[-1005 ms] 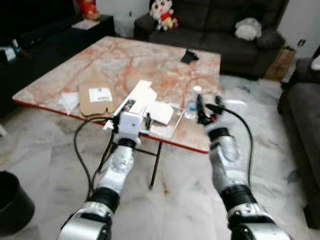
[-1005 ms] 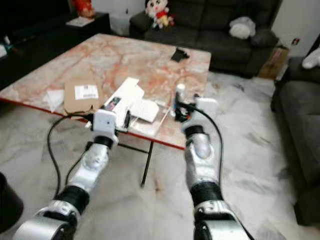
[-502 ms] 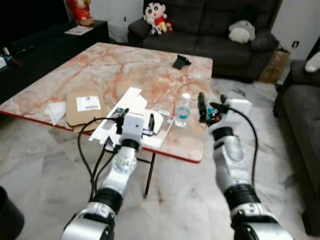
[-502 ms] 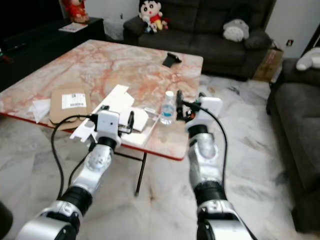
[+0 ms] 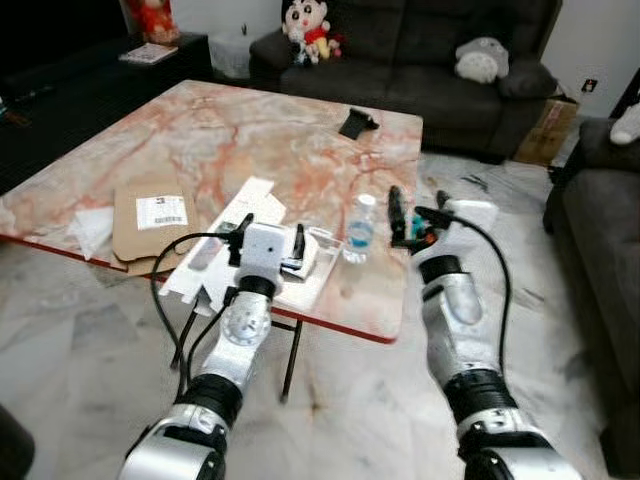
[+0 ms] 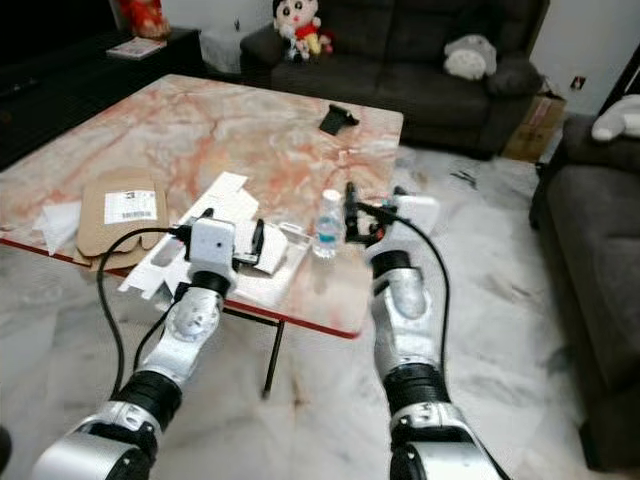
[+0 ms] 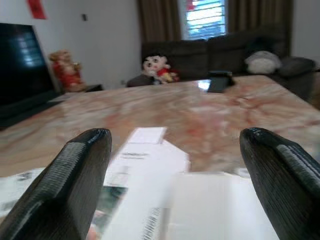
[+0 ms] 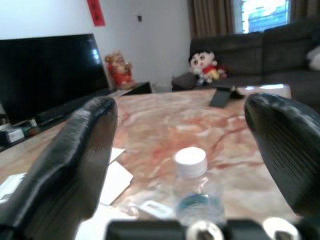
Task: Picking trash to rubbish bin
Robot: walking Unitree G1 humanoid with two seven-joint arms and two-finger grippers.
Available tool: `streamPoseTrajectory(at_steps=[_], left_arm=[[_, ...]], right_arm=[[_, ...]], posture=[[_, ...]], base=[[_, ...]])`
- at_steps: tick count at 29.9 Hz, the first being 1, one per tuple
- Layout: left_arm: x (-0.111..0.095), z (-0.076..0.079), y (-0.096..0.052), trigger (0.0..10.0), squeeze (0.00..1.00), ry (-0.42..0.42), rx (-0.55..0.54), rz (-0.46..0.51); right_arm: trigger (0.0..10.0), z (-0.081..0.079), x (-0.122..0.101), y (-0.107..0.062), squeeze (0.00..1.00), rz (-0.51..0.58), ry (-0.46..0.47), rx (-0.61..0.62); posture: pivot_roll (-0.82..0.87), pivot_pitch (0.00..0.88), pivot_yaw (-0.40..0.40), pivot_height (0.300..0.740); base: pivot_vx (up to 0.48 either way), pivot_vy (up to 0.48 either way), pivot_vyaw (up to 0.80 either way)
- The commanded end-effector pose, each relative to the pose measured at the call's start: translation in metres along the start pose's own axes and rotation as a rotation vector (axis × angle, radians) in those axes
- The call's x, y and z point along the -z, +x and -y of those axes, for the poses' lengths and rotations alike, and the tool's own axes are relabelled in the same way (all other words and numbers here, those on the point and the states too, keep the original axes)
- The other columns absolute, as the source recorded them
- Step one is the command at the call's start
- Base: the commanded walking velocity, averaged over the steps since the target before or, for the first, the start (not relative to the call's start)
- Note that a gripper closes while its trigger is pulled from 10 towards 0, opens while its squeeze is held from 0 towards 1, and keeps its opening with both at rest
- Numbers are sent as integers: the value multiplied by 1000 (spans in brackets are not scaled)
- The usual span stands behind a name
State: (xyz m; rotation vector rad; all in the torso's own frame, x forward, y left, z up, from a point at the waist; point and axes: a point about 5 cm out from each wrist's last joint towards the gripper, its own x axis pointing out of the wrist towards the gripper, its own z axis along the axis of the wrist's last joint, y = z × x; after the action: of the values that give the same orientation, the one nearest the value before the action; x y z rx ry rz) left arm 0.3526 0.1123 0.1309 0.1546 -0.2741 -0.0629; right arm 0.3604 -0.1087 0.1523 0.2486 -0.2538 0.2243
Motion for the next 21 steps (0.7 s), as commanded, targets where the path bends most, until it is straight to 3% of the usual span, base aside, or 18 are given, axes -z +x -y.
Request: streamPoseTrajectory(at_steps=[1, 2, 3, 4, 5, 13, 21], left_arm=[[-5, 12, 1, 10000, 0, -20, 23, 15], [-5, 12, 1, 10000, 0, -20, 24, 16], [-5, 12, 1, 10000, 0, -20, 24, 15], [-5, 12, 1, 10000, 0, -20, 24, 15], [-5, 12, 1, 10000, 0, -20, 23, 15], [-7, 11, 1, 10000, 0, -22, 17, 37], [-9, 10, 0, 10000, 0, -22, 9, 50]], right_arm=[[10000, 11, -7, 0, 1000, 18, -5, 25], [10000, 11, -7, 0, 1000, 18, -9, 25], [10000, 11, -7, 0, 816, 16, -18, 26], [10000, 11, -7, 0, 816, 16, -18, 26], [10000, 10, -7, 0, 0, 14, -23, 25], [10000, 9, -7, 1, 0, 11, -15, 16], [10000, 8, -7, 1, 0, 10, -12, 10]], posture=[[119, 0, -47, 740], [119, 0, -47, 740], [119, 0, -47, 740], [119, 0, -47, 740], [119, 0, -47, 740], [119, 0, -47, 740], [120, 0, -51, 740]], base=[[341, 0, 0], [341, 0, 0], [345, 0, 0], [345, 0, 0], [341, 0, 0], [320, 0, 0], [0, 0, 0]])
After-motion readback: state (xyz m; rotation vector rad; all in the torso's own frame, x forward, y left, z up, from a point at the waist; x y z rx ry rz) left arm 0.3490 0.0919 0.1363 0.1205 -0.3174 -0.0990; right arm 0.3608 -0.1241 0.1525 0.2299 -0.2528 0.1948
